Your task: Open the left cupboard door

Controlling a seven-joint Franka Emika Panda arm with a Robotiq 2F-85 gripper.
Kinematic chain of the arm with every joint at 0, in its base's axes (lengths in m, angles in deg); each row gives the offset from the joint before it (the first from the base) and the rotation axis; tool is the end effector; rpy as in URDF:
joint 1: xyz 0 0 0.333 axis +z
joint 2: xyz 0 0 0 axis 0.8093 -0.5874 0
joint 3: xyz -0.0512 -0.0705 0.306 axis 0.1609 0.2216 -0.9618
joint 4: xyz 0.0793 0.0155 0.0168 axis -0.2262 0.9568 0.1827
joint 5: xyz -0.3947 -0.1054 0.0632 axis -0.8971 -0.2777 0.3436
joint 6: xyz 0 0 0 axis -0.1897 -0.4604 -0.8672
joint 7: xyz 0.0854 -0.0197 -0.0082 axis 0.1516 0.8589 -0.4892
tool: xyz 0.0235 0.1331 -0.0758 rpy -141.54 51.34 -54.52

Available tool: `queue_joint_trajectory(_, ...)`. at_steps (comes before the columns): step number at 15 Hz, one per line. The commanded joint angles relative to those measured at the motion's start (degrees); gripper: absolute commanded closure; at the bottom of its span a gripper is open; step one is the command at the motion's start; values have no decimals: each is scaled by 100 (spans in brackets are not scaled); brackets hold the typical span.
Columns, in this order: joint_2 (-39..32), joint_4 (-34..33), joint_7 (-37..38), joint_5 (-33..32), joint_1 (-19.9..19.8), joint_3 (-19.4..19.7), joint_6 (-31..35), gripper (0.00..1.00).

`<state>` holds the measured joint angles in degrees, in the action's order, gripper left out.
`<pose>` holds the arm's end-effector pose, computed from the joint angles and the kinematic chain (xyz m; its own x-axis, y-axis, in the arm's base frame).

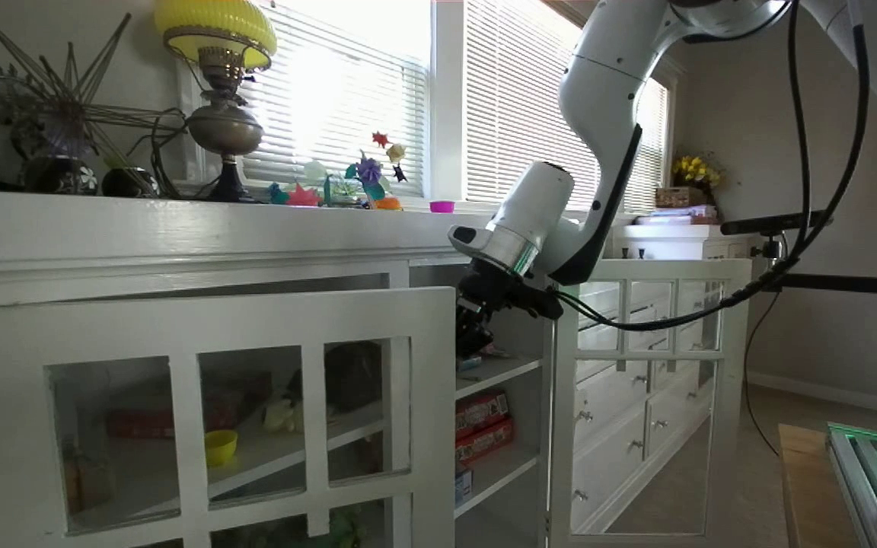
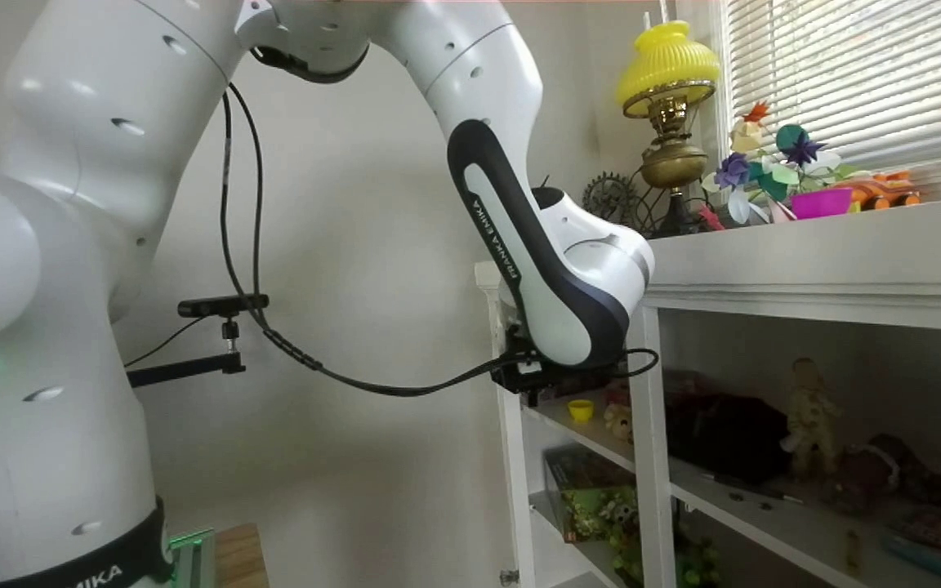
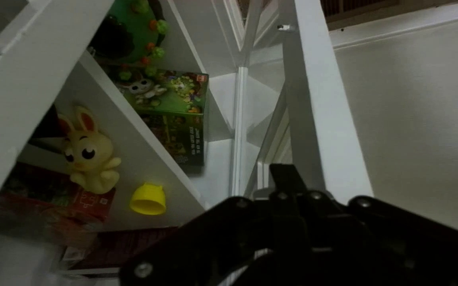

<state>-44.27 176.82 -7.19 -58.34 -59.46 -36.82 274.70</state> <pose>0.5072 0.0571 0.1754 0.3373 0.7580 0.5582 0.8931 -0.4451 0.0648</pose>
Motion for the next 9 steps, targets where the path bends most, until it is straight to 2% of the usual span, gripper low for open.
queue_joint_trajectory(1,151,27,328,-596,364,85,176,100)
queue_joint_trajectory(9,386,248,307,-1096,829,41,244,100)
